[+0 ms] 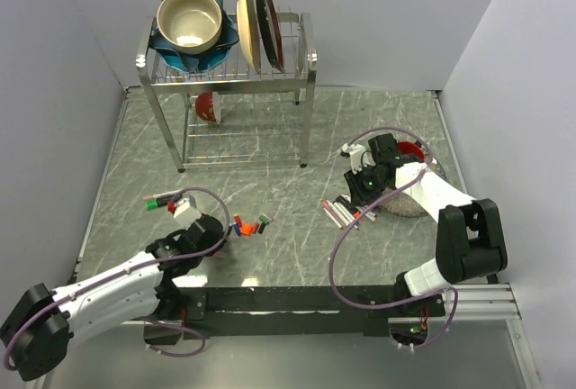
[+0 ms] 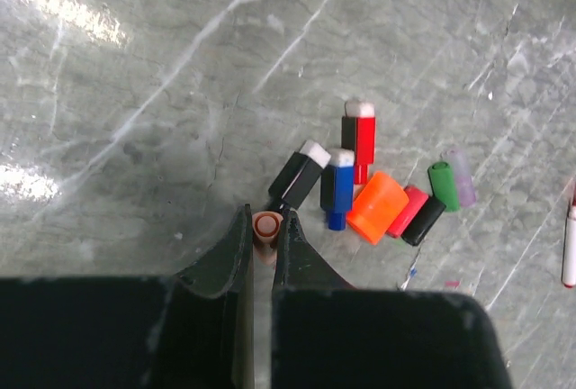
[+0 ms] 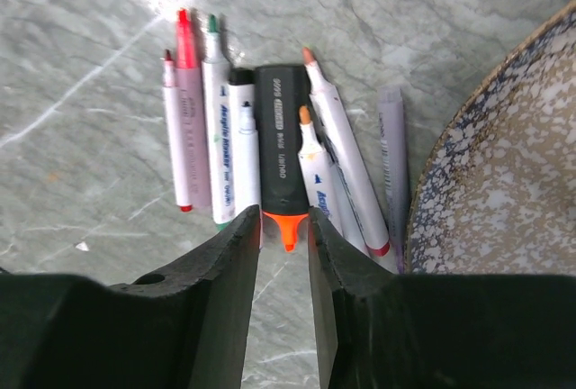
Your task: Open the pen caps
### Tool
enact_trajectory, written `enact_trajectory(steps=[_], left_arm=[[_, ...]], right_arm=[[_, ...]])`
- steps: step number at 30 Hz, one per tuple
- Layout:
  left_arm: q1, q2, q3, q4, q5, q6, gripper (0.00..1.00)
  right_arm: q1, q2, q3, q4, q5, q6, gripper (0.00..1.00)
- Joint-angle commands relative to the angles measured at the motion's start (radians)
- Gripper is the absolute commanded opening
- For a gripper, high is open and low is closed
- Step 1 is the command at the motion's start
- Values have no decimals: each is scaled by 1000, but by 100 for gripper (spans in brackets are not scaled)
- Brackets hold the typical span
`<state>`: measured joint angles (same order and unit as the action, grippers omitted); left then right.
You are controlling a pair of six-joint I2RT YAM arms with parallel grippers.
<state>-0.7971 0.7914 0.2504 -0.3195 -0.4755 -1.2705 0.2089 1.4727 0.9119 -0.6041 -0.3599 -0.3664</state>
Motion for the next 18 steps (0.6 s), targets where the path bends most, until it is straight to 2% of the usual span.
enact_trajectory(steps=[1, 11, 17, 18], left_arm=[[27, 29, 49, 53, -14, 28, 3], [91, 146, 79, 99, 17, 69, 4], [93, 175, 105, 47, 49, 57, 19], [93, 169, 104, 39, 54, 54, 25]], right_arm=[[-6, -60, 47, -17, -54, -32, 36], [-8, -92, 50, -28, -86, -39, 36], [-6, -104, 51, -28, -97, -40, 36], [-8, -106, 53, -29, -100, -40, 37]])
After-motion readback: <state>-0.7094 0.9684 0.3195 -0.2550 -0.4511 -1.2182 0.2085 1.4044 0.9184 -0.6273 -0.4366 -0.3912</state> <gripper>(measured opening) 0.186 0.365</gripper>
